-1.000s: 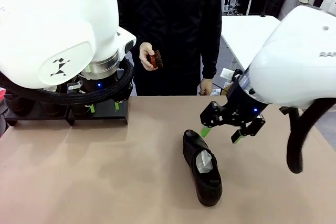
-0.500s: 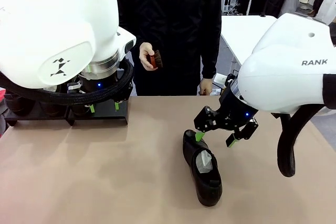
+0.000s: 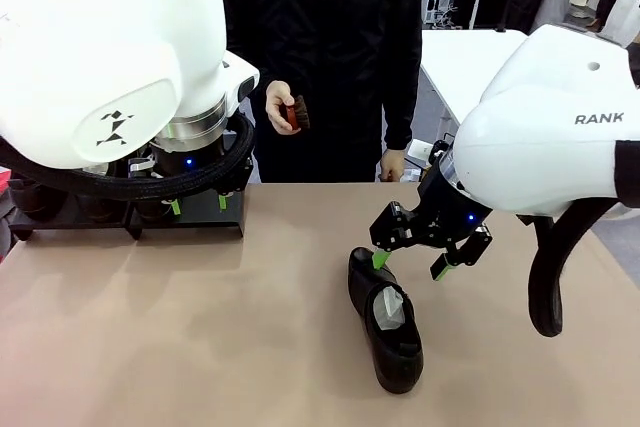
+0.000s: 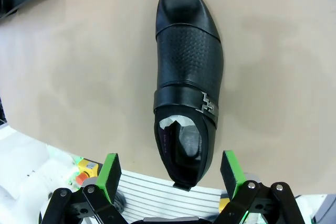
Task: Organize the shoes by placing them on the stand.
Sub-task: Place the Shoe from the middle of the table onto the Shoes Stand.
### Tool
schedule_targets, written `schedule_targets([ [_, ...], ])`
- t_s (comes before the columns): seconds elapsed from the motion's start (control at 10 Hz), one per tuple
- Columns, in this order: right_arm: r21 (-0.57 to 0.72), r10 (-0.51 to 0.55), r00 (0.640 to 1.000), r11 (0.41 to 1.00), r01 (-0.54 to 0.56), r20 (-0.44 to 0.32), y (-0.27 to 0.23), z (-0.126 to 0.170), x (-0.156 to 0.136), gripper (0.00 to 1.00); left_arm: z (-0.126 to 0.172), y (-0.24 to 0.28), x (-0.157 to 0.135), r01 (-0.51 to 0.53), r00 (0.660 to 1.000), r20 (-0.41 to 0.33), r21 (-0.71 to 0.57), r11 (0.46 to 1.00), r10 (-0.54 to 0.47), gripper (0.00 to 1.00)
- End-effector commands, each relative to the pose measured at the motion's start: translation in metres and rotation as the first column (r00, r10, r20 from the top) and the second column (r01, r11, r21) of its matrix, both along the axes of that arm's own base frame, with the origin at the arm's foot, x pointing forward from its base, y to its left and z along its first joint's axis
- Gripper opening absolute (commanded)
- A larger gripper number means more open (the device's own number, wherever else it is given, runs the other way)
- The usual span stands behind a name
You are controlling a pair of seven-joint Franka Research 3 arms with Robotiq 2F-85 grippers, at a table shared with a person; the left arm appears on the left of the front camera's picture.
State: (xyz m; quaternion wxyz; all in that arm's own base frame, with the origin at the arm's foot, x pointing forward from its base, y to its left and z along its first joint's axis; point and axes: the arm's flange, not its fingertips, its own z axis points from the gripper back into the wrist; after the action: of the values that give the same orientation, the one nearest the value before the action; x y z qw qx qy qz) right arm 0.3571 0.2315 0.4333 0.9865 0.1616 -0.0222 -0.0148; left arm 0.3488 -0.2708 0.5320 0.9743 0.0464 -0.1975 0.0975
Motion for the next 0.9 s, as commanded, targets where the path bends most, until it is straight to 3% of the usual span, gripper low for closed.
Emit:
schedule_targets([
  [0.0, -0.114, 0.027, 1.0, 0.993, -0.027, -0.005, -0.014, 0.009, -0.009, 1.0, 0.0, 0.0, 0.0, 0.0, 1.0, 0.0, 0.0, 1.0, 0.0, 0.6],
  [0.3, -0.232, -0.138, 0.988, 0.965, 0.12, -0.062, -0.153, 0.02, 0.016, 1.0, -0.032, -0.112, -0.063, 0.05, 0.996, -0.072, -0.099, 0.994, -0.058, 0.6],
  [0.5, -0.181, -0.307, 0.949, 0.94, 0.289, -0.079, -0.203, 0.014, 0.015, 1.0, -0.062, -0.15, -0.078, 0.0, 0.986, -0.166, -0.169, 0.986, -0.028, 0.6],
  [0.6, -0.224, -0.167, 0.984, 0.963, 0.148, -0.065, -0.169, 0.016, 0.013, 1.0, -0.079, -0.159, -0.077, -0.038, 0.984, -0.176, -0.193, 0.98, 0.004, 0.6],
  [0.8, -0.224, -0.167, 0.984, 0.963, 0.148, -0.065, -0.169, 0.016, 0.013, 1.0, -0.095, -0.17, -0.07, 0.0, 0.986, -0.159, -0.27, 0.963, -0.045, 0.6],
])
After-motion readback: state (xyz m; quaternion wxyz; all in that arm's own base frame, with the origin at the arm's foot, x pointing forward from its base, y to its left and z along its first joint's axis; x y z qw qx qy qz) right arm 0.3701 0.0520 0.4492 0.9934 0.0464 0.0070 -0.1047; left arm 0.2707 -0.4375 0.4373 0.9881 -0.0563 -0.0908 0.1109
